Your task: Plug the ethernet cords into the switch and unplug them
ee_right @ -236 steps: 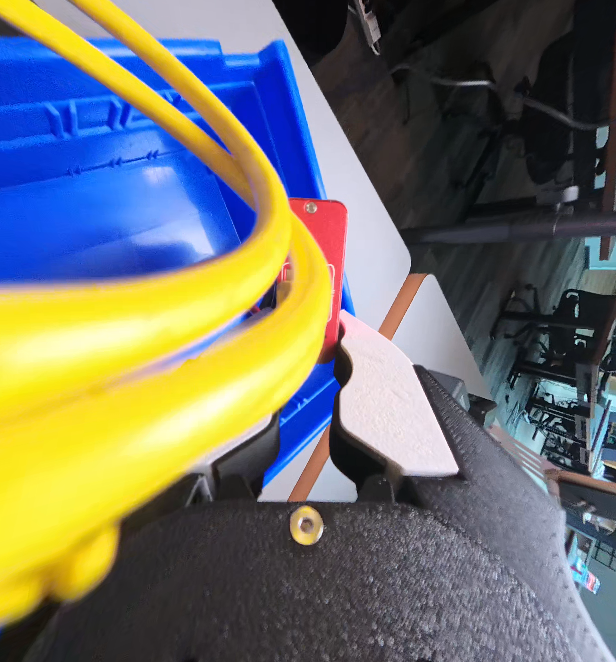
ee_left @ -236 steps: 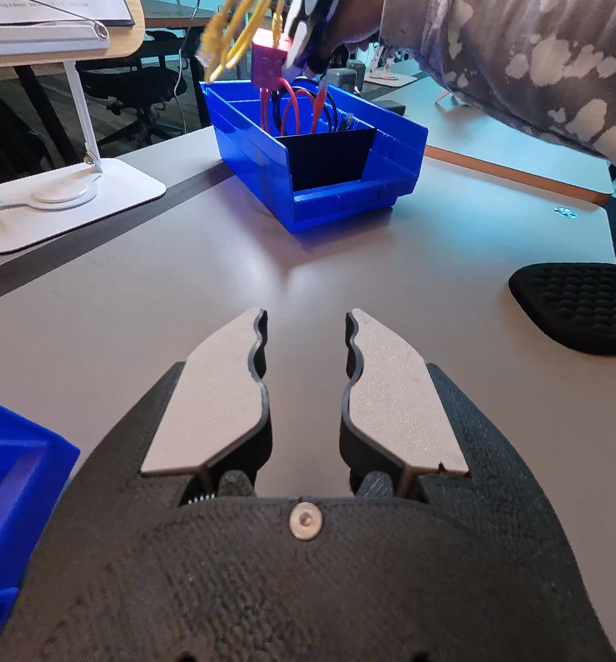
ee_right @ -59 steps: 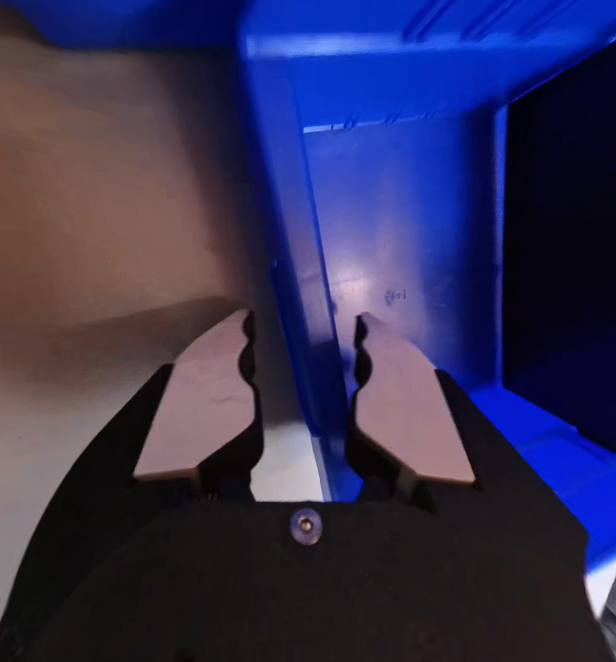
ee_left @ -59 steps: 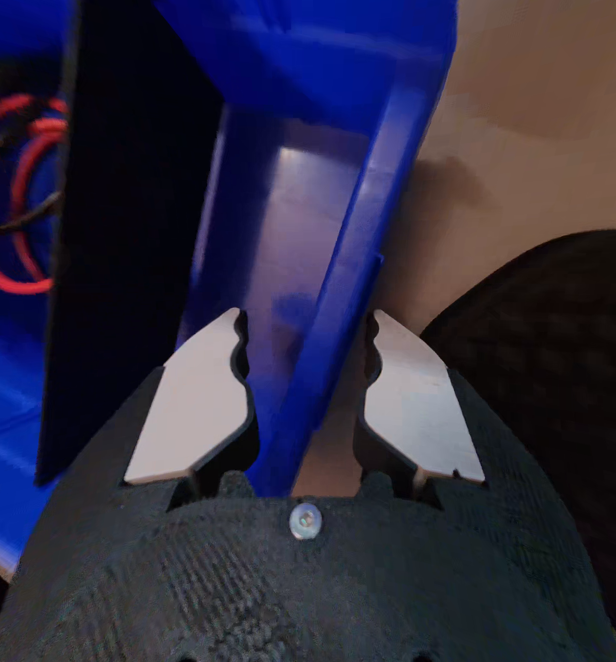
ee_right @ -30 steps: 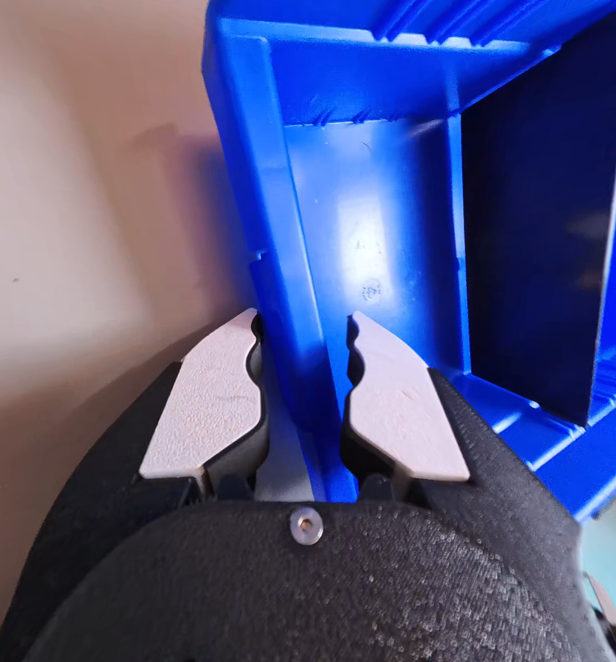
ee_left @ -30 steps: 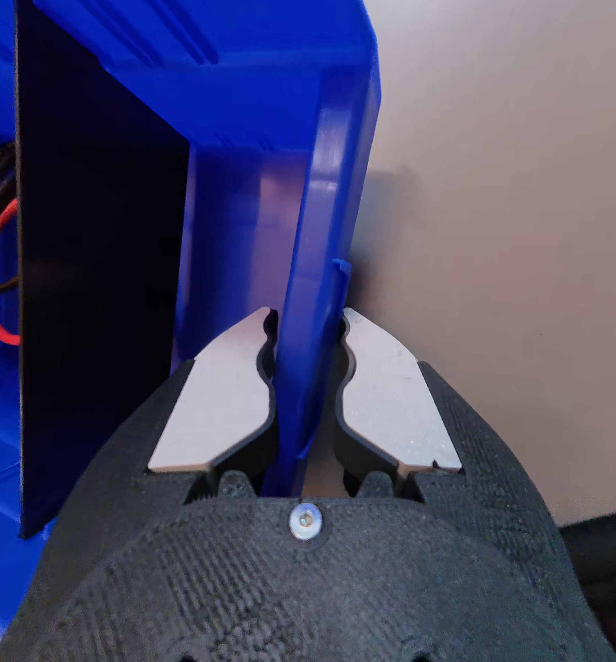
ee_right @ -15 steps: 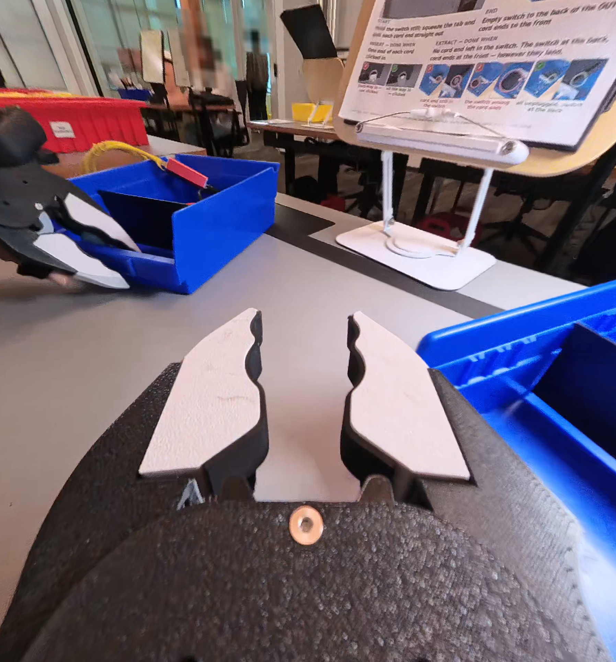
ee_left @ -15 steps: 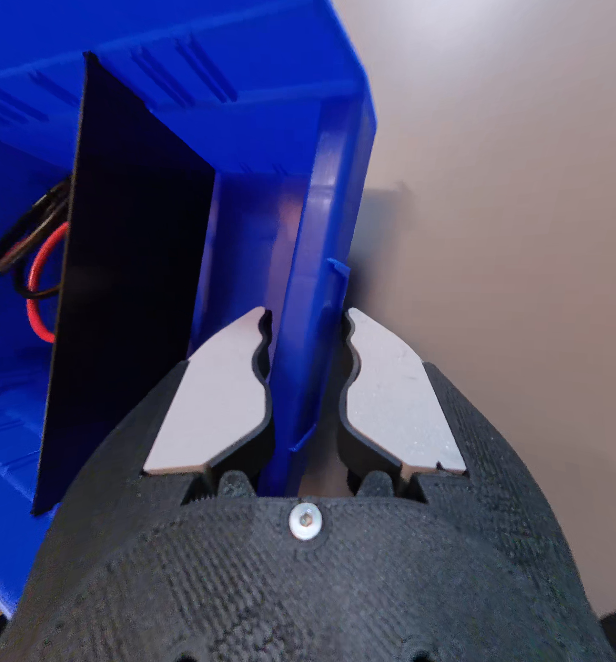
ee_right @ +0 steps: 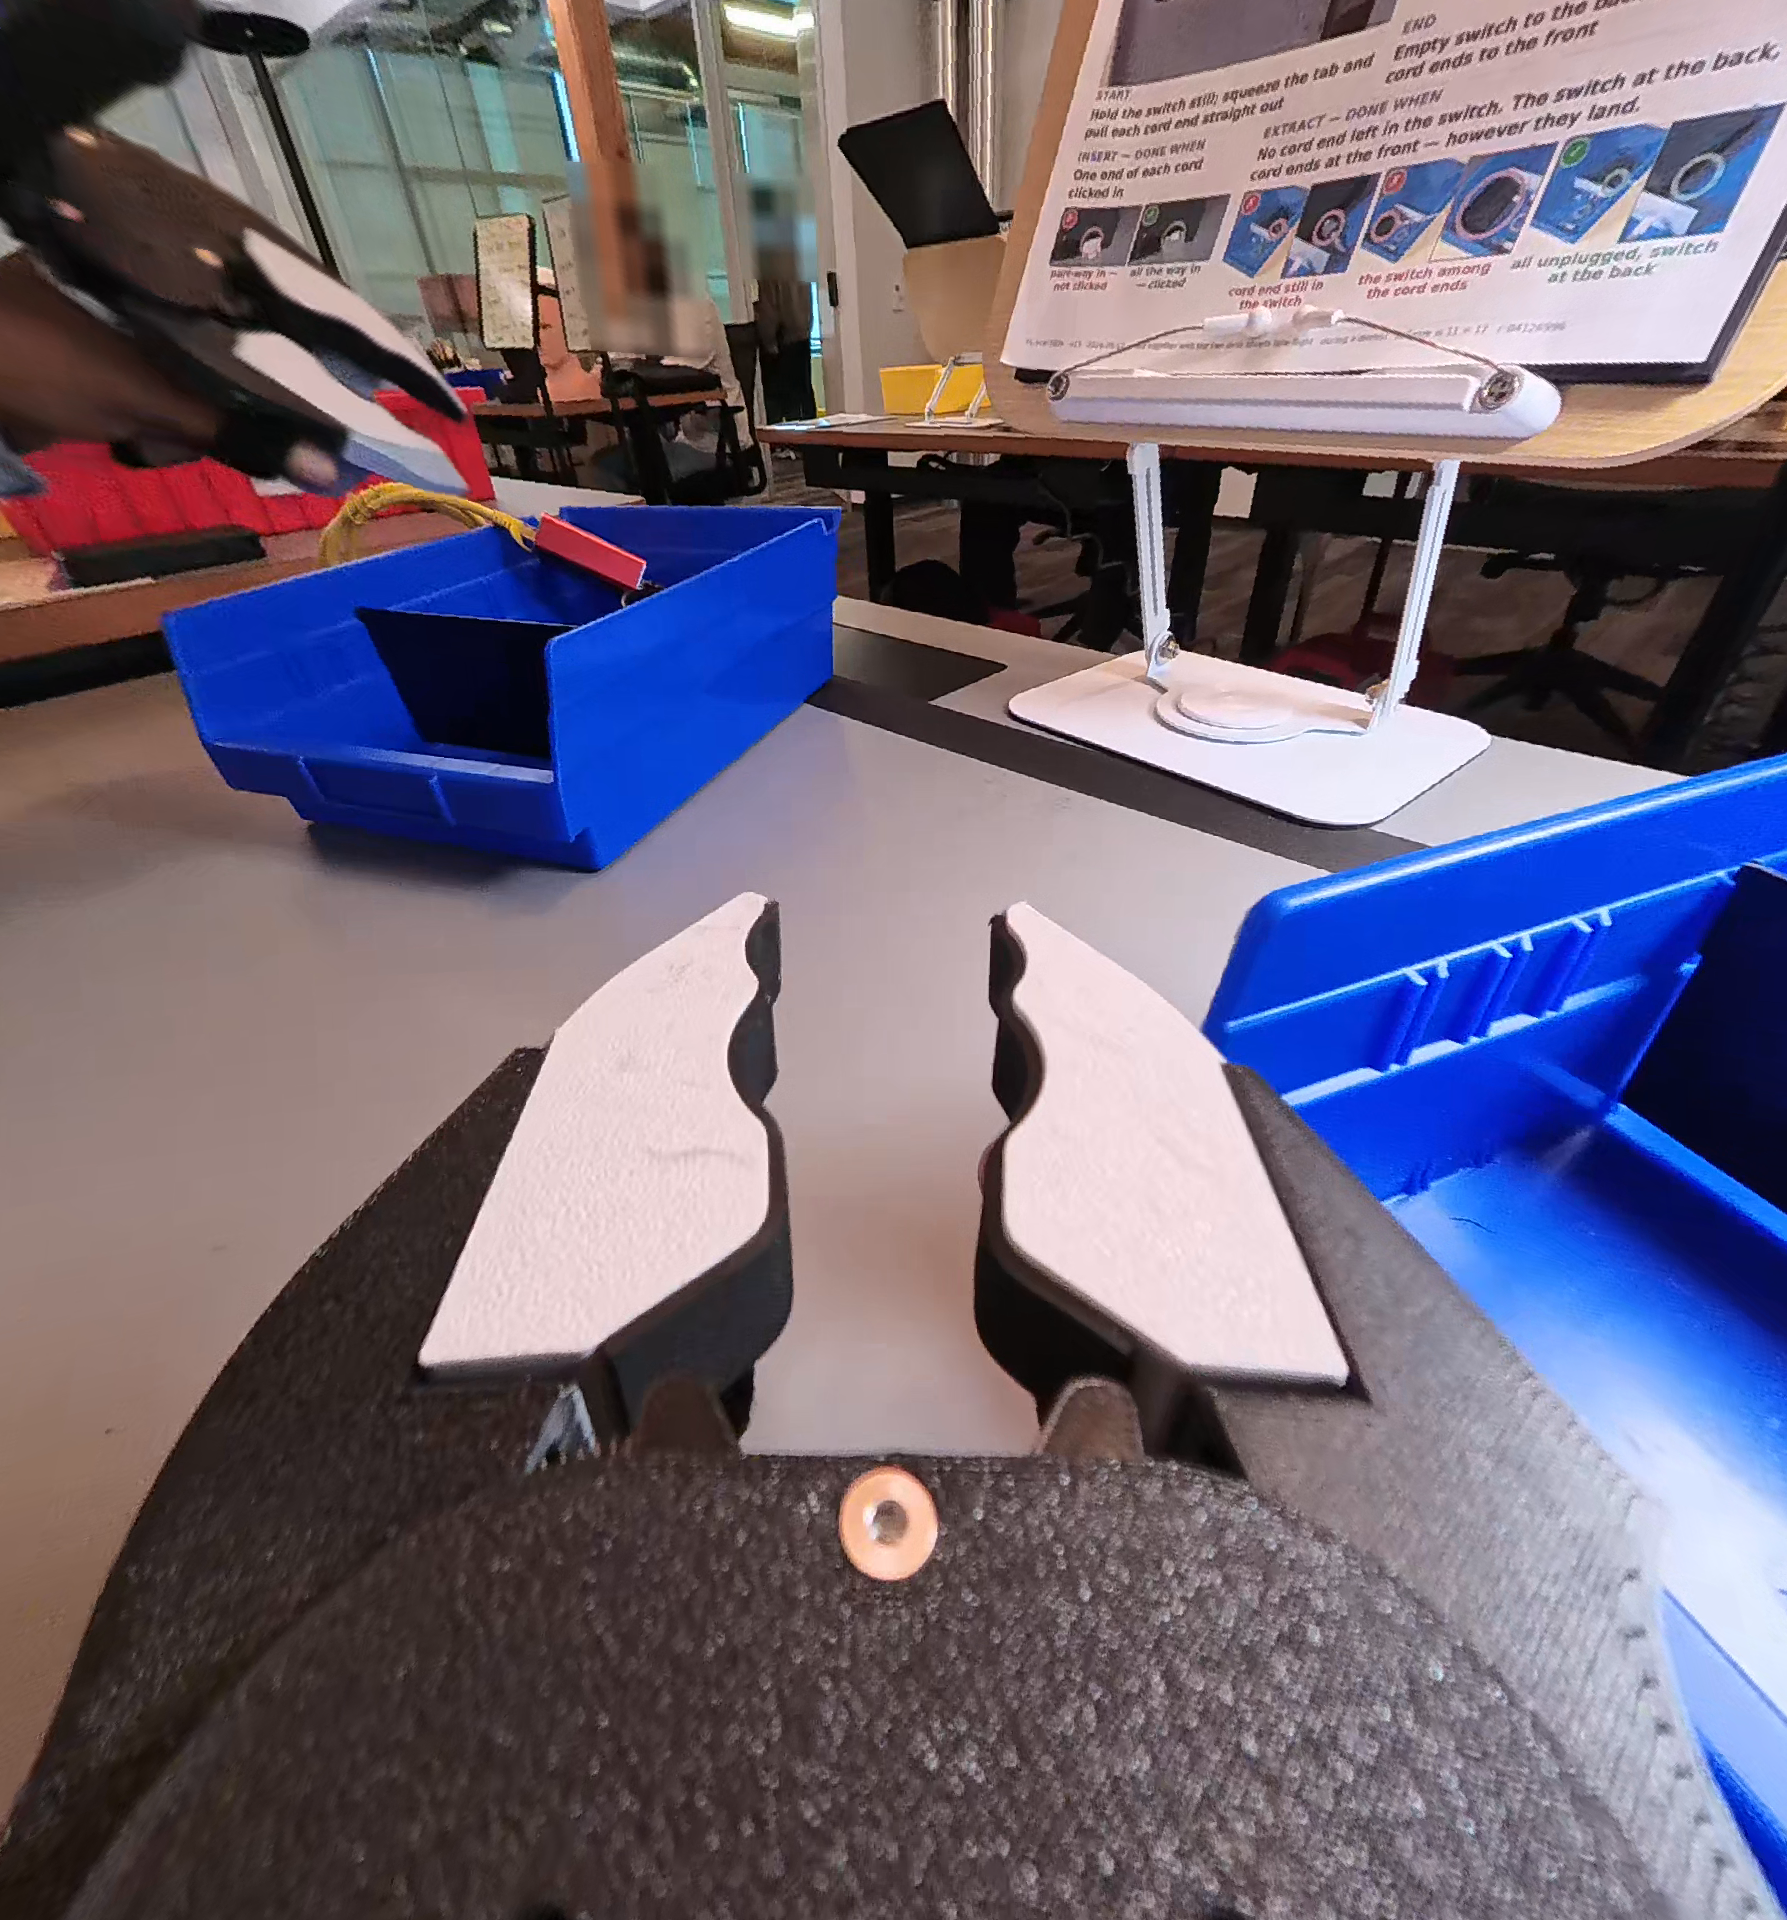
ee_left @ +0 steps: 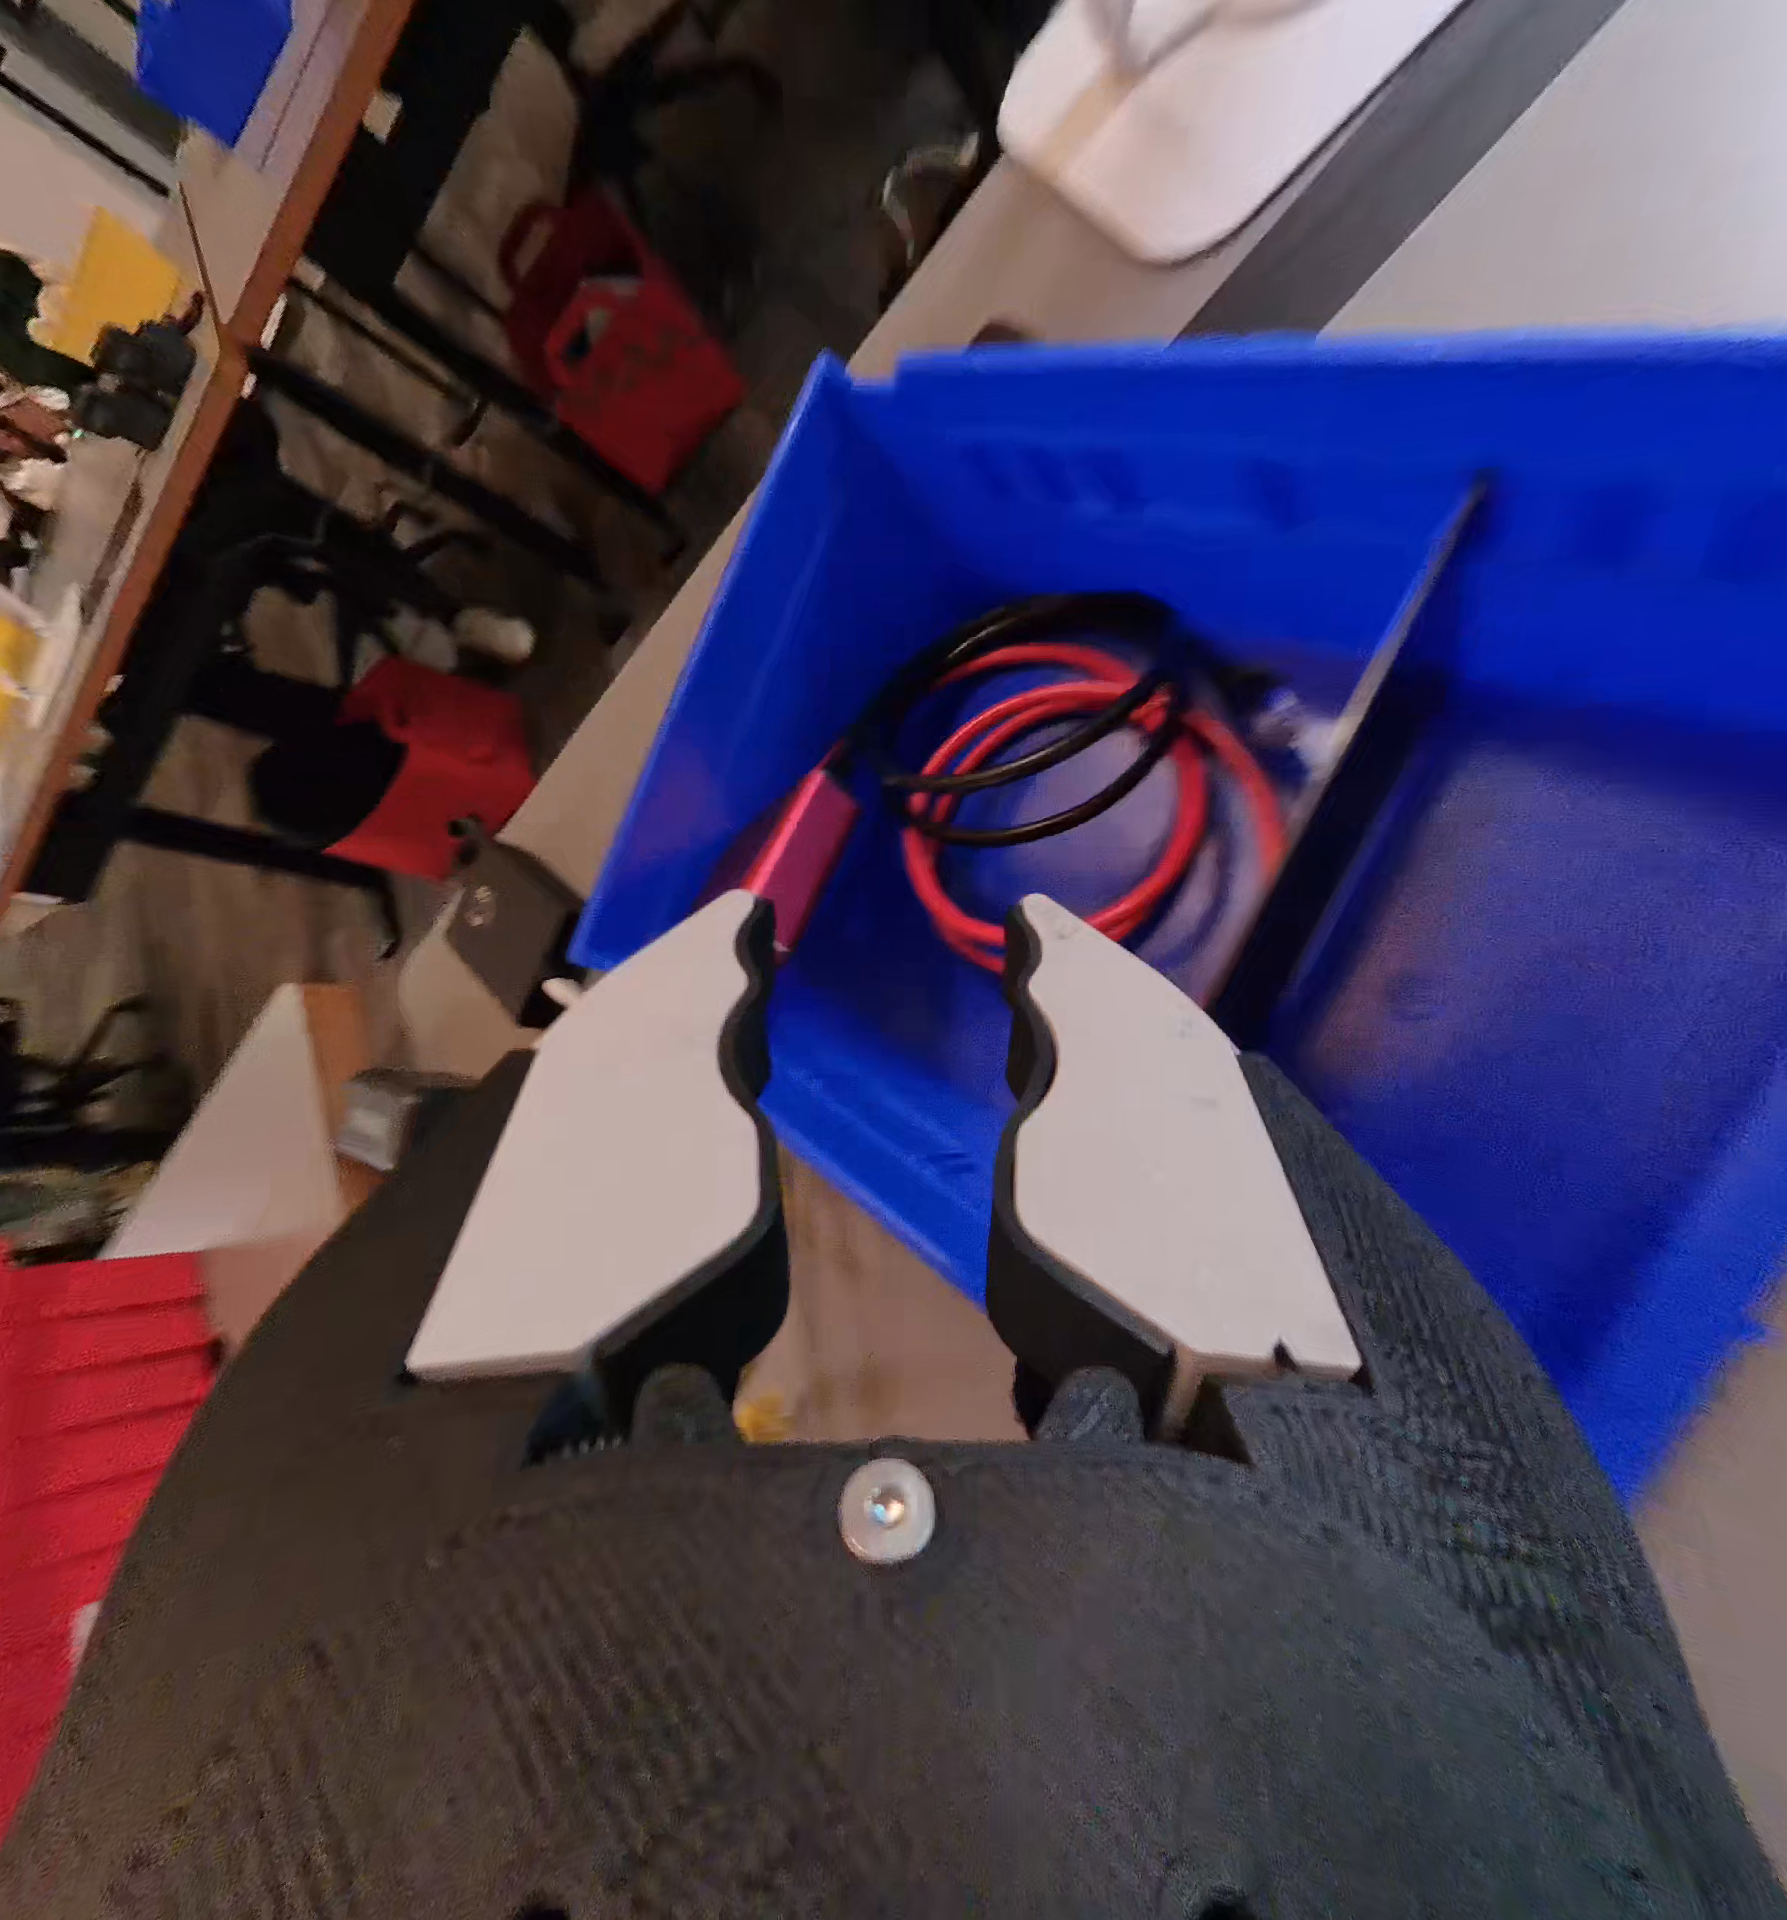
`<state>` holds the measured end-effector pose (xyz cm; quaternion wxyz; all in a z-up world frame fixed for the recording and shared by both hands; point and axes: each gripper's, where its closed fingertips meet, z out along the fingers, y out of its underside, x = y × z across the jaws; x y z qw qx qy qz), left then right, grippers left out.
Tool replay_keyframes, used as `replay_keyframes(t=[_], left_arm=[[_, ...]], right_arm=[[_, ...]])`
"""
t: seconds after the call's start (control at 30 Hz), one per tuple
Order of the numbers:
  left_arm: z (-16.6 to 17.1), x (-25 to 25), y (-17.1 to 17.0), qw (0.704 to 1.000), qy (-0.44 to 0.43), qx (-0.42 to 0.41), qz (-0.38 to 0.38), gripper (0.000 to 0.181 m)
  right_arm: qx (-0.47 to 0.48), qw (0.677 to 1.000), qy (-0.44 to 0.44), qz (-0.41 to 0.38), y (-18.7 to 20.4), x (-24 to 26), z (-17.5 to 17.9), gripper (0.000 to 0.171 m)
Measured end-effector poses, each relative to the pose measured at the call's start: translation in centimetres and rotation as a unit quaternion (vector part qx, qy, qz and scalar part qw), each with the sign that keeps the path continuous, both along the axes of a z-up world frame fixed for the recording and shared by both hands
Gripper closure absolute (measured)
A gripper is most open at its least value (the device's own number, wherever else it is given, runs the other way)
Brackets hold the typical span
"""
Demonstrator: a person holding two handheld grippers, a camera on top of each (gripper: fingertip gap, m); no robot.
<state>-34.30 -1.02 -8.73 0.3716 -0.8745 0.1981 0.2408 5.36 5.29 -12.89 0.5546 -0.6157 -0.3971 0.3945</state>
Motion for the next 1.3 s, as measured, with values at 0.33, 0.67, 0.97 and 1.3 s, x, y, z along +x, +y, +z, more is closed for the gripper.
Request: replay_keyframes(t=[0.33, 0.67, 0.97, 1.3], left_arm=[[-7.1, -8.3, 4.2, 0.940, 0.277, -0.200, 0.019, 0.129], [-4.4, -9.6, 5.2, 0.911, 0.353, -0.212, 0.000, 0.154], [9.5, -7.1, 3.2, 0.932, 0.360, -0.047, 0.004, 0.154], [24.6, -0.1, -0.4, 0.955, 0.165, 0.246, -0.002, 0.154]], right_arm=[[0.004, 1.000, -0.009, 0.014, -0.9, -0.4, -0.4, 0.134], [0.015, 1.000, -0.018, 0.017, -1.2, -0.3, -0.4, 0.136], [0.012, 1.000, -0.006, 0.010, -1.0, 0.0, 0.2, 0.137], [0.038, 0.996, 0.076, 0.005, -0.5, -0.3, 8.0, 0.137]])
